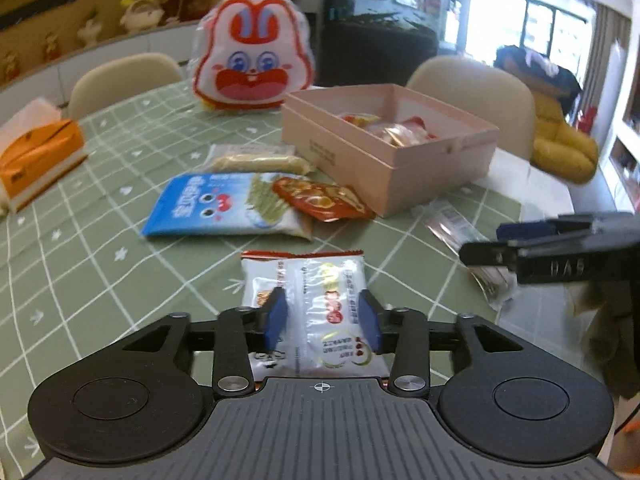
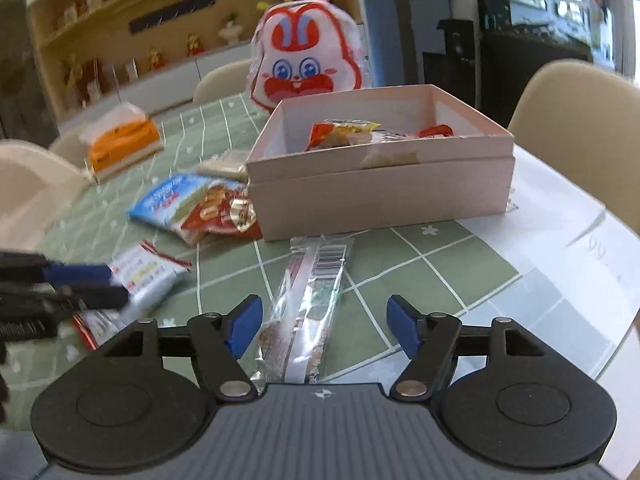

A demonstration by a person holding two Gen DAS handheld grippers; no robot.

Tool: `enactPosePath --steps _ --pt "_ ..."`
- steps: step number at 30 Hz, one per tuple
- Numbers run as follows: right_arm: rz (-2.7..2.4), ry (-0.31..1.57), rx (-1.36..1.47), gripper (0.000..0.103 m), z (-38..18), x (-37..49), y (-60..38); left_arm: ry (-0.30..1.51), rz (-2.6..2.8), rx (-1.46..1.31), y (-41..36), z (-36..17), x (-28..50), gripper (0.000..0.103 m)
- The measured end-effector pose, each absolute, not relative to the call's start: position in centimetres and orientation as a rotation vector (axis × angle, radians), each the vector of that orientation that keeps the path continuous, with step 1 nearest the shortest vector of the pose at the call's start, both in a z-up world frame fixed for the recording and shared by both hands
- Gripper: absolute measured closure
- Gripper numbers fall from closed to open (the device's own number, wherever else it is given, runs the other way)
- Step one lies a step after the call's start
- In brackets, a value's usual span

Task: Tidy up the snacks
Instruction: 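Grasp the white packet with red print with the left tool, then lift the white packet with the left tool while the right tool lifts the stick packet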

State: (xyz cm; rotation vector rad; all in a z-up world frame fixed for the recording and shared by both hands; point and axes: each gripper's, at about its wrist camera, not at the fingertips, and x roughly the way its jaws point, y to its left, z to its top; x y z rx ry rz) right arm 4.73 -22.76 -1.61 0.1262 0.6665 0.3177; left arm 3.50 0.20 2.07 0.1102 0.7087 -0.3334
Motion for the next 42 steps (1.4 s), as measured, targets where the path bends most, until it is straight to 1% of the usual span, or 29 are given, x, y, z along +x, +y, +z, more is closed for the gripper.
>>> enactPosePath --steps 1,3,6,7,10,12,15,17,22,26,28,30,35,37,42 --pt "0.325 0.664 0.149 0.033 -1.7 4.8 -23.1 0.708 -0.339 0.131 -0.3 2.0 3.4 0.047" --pt "0.332 0.661 0.174 0.033 -1.7 4.9 -23.4 0.701 -0.35 0.179 -1.0 1.8 3.2 0.043" --pt "0.33 0.659 0.175 0.032 -1.7 4.8 -23.4 0.683 -0.394 0.209 -1.4 1.4 2.7 0.035" --pt "0.327 0.657 0.172 0.032 -1.7 4.8 -23.3 0.678 -0.411 0.2 -1.3 1.4 2.5 0.034" --pt "0.32 0.653 0.188 0.032 -1.8 4.7 -23.6 0.671 -0.426 0.13 -0.2 1.4 2.5 0.035" --pt "0.324 0.65 0.219 0.031 -1.8 4.7 -24.0 0.673 -0.4 0.104 0.4 1.6 2.5 0.039" --pt "0.337 0.646 0.258 0.03 -1.9 4.8 -24.6 0.683 -0.376 0.131 0.1 1.6 2.7 0.039" --pt "0.34 0.645 0.266 0.03 -2.0 4.8 -24.7 0.692 -0.369 0.166 -0.6 1.7 2.8 0.036" --pt "0.346 0.642 0.28 0.029 -2.0 4.7 -24.8 0.709 -0.392 0.202 -2.0 1.5 3.1 0.019" --pt "0.354 0.639 0.304 0.028 -2.1 4.6 -25.0 0.721 -0.407 0.168 -2.0 1.7 3.4 0.019" --pt "0.357 0.639 0.311 0.028 -2.1 4.6 -25.2 0.708 -0.407 0.156 -1.7 1.9 3.3 0.024" --pt "0.359 0.638 0.317 0.027 -2.2 4.6 -25.2 0.687 -0.394 0.169 -1.5 2.1 3.0 0.024" --pt "0.361 0.637 0.32 0.026 -2.2 4.6 -25.2 0.716 -0.351 0.167 -0.2 1.4 3.5 0.024" --pt "0.361 0.638 0.319 0.026 -2.2 4.6 -25.2 0.728 -0.345 0.144 0.2 1.3 4.0 0.021" --pt "0.362 0.638 0.308 0.025 -2.1 4.6 -25.0 0.754 -0.339 0.122 0.1 0.8 5.1 0.02"
